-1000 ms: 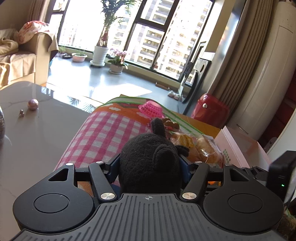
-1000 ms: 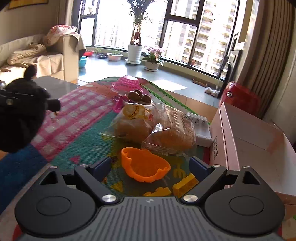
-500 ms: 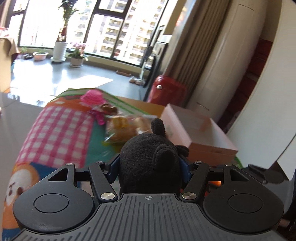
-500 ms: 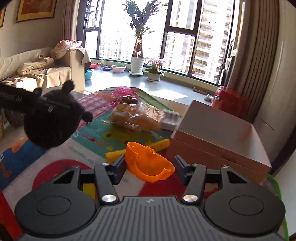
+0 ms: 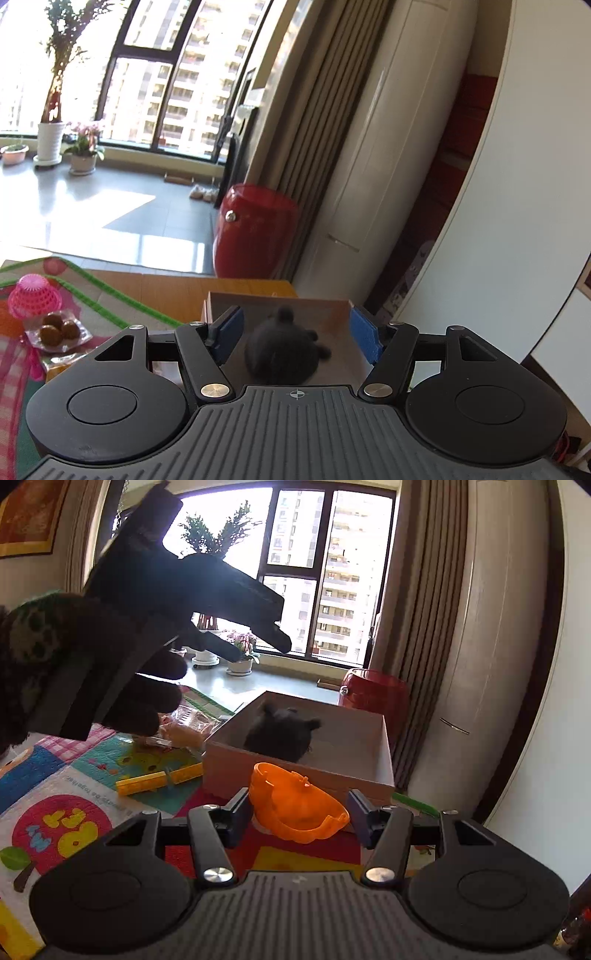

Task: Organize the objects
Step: 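Lower both held toys into the pink box and open both tools, then grasp a yellow toy block with the left tool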

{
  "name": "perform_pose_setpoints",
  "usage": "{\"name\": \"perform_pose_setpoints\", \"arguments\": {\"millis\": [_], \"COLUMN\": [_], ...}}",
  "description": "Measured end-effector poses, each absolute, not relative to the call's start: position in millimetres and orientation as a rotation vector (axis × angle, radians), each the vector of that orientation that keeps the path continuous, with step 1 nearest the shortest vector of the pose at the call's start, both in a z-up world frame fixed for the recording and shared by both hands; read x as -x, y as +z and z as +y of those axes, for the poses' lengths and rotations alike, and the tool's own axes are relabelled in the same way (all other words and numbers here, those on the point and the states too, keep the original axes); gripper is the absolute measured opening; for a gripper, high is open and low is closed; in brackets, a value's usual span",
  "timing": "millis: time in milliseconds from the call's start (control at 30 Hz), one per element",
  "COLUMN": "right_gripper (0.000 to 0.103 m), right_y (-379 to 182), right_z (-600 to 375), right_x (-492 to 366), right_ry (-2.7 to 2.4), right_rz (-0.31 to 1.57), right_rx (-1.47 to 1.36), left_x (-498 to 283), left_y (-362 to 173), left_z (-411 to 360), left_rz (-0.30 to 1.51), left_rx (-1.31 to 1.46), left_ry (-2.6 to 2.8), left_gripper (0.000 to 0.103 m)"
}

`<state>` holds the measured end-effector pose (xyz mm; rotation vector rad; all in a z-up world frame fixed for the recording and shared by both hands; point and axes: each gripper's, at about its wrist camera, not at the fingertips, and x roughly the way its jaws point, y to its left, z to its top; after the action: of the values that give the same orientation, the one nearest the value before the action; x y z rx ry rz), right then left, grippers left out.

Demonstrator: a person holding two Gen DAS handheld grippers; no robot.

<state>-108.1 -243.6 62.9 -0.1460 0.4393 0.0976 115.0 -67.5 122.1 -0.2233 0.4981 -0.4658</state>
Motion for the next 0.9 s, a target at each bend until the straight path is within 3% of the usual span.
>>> {"name": "perform_pose_setpoints", "arguments": {"millis": [200,367,400,433,467,633,767,833,900], "right_gripper": [0.056,0.057,0.065,0.082,0.089,0.098,0.1,0.1,0.1], "right_y": [88,111,114,115,116,100,71,61,62], "right_z": [-254,-252,-251,-250,-250,-244,-224,-216,-209], "right_x": [72,3,-10,-20,-25,-12,21,32,39], "right_ry": [0.091,0.114,0.113,0.099,0.086,0.084,0.091,0.105,0.137], "right_rz": [0.4,0.419,0.433,0.441,0.438,0.446,0.453,0.46,0.465], "right_rx": [0.107,0.033,0.017,-0.001,-0.016,-0.002,0.144,0.188,0.196], "left_x": [-62,-40,-36,-31,-24,-13,-23,-31,-39], "left_y": [97,56,49,43,38,23,18,16,13], "left_z": [-14,17,20,26,26,29,14,7,1], "left_rz": [0.506,0.642,0.66,0.677,0.687,0.711,0.706,0.705,0.709], "left_rx": [0.088,0.064,0.055,0.04,0.021,-0.021,-0.021,-0.03,-0.043], "left_ry": [-0.415,-0.395,-0.394,-0.393,-0.392,-0.422,-0.441,-0.436,-0.433], "left_gripper": [0.069,0.069,0.069,0.069,0.069,0.069,0.069,0.065,0.054]}}
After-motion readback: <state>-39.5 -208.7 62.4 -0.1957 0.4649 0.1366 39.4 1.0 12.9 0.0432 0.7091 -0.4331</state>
